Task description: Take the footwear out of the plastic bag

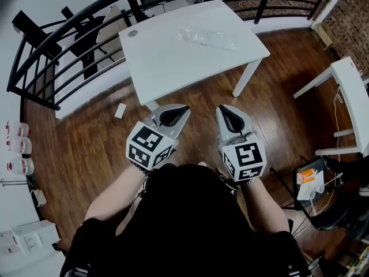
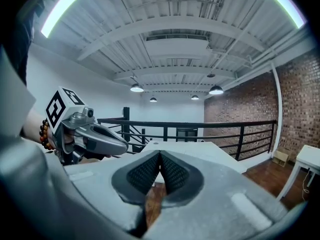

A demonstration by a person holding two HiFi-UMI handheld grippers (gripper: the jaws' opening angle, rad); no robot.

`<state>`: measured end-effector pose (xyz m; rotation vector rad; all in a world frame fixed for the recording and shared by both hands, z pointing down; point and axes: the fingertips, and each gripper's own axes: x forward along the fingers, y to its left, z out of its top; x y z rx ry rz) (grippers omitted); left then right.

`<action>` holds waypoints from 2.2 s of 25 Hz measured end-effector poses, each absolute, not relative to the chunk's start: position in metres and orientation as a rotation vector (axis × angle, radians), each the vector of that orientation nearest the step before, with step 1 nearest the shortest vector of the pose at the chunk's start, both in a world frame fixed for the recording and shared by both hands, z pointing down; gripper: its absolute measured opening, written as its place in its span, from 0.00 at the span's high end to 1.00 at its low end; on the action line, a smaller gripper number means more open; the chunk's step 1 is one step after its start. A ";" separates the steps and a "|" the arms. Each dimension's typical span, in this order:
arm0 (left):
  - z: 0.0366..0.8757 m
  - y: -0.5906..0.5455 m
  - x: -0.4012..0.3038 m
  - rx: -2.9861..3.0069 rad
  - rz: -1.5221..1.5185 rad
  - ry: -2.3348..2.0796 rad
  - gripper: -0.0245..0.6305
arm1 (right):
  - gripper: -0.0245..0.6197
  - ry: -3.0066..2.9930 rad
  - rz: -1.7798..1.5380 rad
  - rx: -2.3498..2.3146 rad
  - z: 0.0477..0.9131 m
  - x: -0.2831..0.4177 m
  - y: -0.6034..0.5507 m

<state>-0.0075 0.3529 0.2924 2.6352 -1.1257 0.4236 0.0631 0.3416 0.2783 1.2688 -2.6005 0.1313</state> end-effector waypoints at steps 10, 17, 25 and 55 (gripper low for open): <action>0.304 0.282 0.001 2.615 0.407 -1.107 0.94 | 0.97 -2.567 0.168 1.276 0.294 0.079 0.278; 0.312 0.208 -0.016 2.610 0.366 -1.059 0.94 | 0.97 -2.505 0.153 1.297 0.292 0.066 0.206; 0.321 0.126 -0.047 2.599 0.335 -0.987 0.94 | 0.98 -2.429 0.190 1.309 0.297 0.039 0.132; 0.374 -0.049 -0.024 2.264 0.492 -1.307 0.94 | 0.98 -2.550 0.362 0.808 0.362 0.074 -0.060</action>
